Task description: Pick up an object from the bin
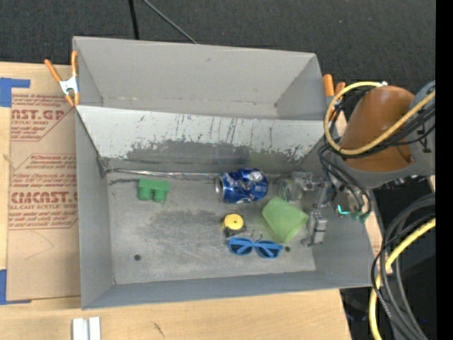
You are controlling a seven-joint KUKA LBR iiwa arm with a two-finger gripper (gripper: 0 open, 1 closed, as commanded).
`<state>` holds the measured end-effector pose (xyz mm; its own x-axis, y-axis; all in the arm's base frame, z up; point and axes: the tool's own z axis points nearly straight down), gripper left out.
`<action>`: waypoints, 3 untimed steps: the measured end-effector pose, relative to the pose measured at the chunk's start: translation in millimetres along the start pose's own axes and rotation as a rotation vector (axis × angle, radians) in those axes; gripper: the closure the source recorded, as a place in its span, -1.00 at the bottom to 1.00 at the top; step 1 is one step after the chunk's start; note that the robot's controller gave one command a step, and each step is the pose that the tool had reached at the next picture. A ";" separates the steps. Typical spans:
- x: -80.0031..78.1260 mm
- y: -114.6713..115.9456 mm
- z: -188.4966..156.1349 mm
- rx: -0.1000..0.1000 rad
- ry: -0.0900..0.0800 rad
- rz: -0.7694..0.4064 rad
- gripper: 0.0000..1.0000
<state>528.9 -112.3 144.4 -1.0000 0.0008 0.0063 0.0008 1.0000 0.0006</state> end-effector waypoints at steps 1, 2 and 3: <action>-3.7 31.2 68.4 0.003 -0.025 -0.325 -1.00; -3.8 31.0 67.4 0.003 -0.024 -0.325 1.00; -19.4 38.2 67.5 0.004 -0.009 -0.223 1.00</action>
Offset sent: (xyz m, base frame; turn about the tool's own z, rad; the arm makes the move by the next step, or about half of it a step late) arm -0.0029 0.0290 -0.0744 -0.3239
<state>547.9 -74.1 76.8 -0.9753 -0.2208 -0.0029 -0.2208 0.9753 -0.0029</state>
